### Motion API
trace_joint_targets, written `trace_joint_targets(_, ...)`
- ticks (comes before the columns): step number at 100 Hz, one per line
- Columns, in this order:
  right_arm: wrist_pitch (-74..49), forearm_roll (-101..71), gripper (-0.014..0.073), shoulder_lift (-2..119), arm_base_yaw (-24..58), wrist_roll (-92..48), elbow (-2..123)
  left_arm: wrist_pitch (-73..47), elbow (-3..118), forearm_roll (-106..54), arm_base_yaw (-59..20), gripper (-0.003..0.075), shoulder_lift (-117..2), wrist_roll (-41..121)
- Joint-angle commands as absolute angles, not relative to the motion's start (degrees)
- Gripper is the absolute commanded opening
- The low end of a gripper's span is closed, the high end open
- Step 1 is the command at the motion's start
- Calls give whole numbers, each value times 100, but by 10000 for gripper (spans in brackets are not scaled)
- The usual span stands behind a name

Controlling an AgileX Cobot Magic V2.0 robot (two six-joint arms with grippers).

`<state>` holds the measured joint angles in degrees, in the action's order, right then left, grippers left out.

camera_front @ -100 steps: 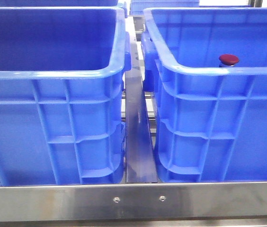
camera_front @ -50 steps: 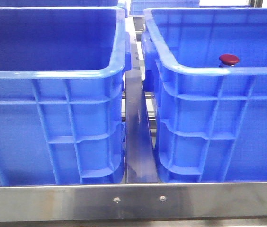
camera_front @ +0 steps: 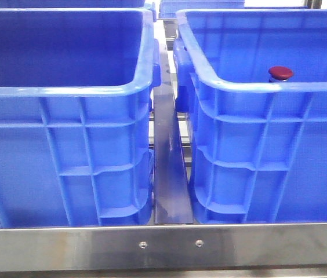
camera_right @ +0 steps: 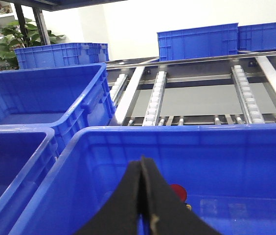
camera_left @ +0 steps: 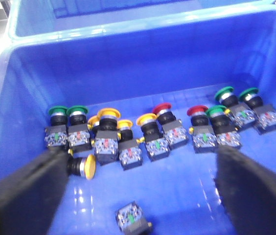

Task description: Pick red and yellow buttons and place in box

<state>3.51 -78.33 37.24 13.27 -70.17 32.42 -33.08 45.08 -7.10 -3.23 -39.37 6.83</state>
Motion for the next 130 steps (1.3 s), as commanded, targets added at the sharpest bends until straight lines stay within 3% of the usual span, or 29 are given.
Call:
trace_joint_targets(1, 385, -7805, -67, 3697, 1318, -7041, 3394, -2719, 4743, -767, -312, 601, -4223, 620)
trace_joint_targets(69, 354, -7805, -67, 3697, 1318, -7041, 3394, -2554, 6296, -803, 210, 601, -8173, 620)
trace_joint_targets(130, 354, -7805, -67, 3697, 1318, -7041, 3394, -2343, 6621, -656, 214, 601, -9438, 620)
